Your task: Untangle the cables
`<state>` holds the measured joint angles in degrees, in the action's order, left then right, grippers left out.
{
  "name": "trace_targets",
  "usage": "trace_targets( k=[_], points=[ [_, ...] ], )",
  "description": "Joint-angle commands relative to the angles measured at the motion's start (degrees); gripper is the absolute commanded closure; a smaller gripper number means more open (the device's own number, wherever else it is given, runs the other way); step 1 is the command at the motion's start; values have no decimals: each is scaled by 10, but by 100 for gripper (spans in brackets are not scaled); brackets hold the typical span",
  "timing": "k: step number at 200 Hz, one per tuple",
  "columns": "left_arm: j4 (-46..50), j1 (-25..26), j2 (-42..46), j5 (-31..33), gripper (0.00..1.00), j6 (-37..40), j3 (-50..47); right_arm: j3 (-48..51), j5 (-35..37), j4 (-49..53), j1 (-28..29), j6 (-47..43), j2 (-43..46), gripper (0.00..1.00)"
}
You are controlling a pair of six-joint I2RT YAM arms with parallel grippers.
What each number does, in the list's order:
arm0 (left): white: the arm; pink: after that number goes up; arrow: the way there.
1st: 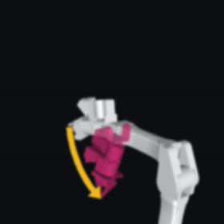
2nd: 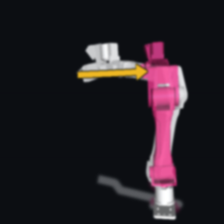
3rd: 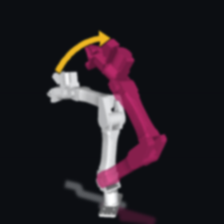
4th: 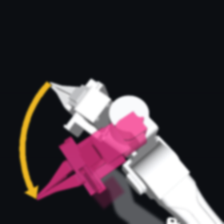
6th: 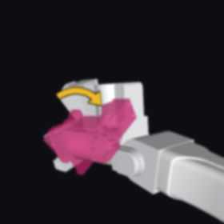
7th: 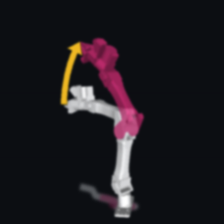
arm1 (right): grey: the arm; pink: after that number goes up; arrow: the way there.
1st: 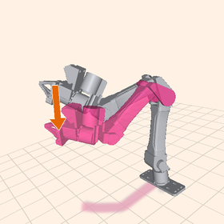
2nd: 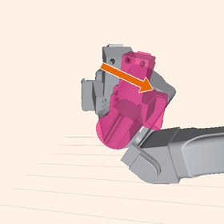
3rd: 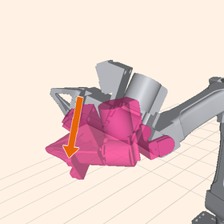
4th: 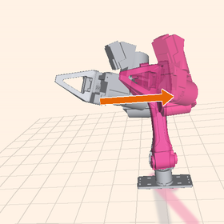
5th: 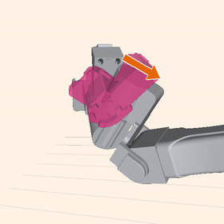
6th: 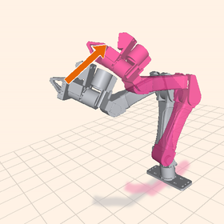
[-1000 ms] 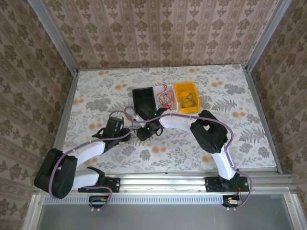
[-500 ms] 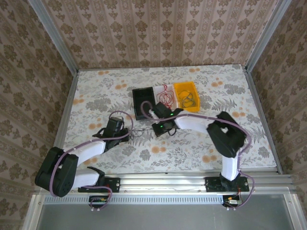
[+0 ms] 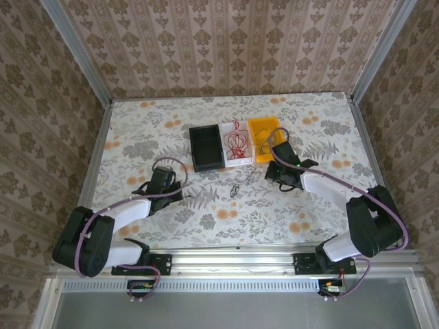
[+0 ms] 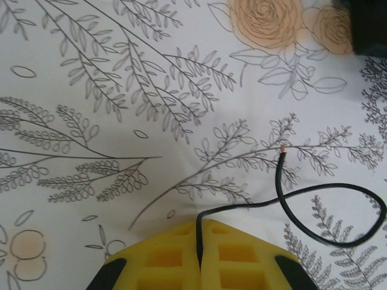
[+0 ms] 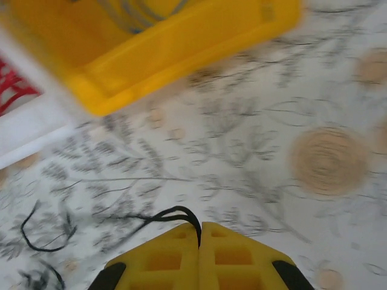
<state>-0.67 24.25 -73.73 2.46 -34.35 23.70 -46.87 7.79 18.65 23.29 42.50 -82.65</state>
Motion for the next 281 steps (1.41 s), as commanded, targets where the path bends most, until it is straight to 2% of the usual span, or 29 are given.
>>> trace_targets(
  k=[1,45,66,89,115,142,186,208,235,260,281],
  points=[
    [41,-23,-6,46,100,-37,7,20,53,37,-30,63,25,100],
    [91,-58,38,82,100,-91,6,53,39,34,-73,93,59,100],
    [96,-67,70,86,100,-91,8,49,29,17,-70,61,69,100],
    [151,-98,112,131,100,-137,10,46,62,39,-77,62,83,100],
    [252,-150,159,185,100,-198,25,55,75,57,-117,76,96,100],
    [314,-190,193,220,100,-185,48,74,59,54,-176,76,111,100],
    [358,-232,193,239,100,-166,70,84,35,55,-248,59,118,100],
    [337,-243,192,223,100,-143,70,87,6,40,-273,54,118,100],
    [234,-230,181,110,100,-102,47,77,-21,26,-267,22,119,99],
    [101,-184,171,9,100,-81,17,50,-27,23,-240,-9,147,99],
    [65,-142,161,4,100,-82,25,6,-41,16,-202,-38,179,99]
  ],
)
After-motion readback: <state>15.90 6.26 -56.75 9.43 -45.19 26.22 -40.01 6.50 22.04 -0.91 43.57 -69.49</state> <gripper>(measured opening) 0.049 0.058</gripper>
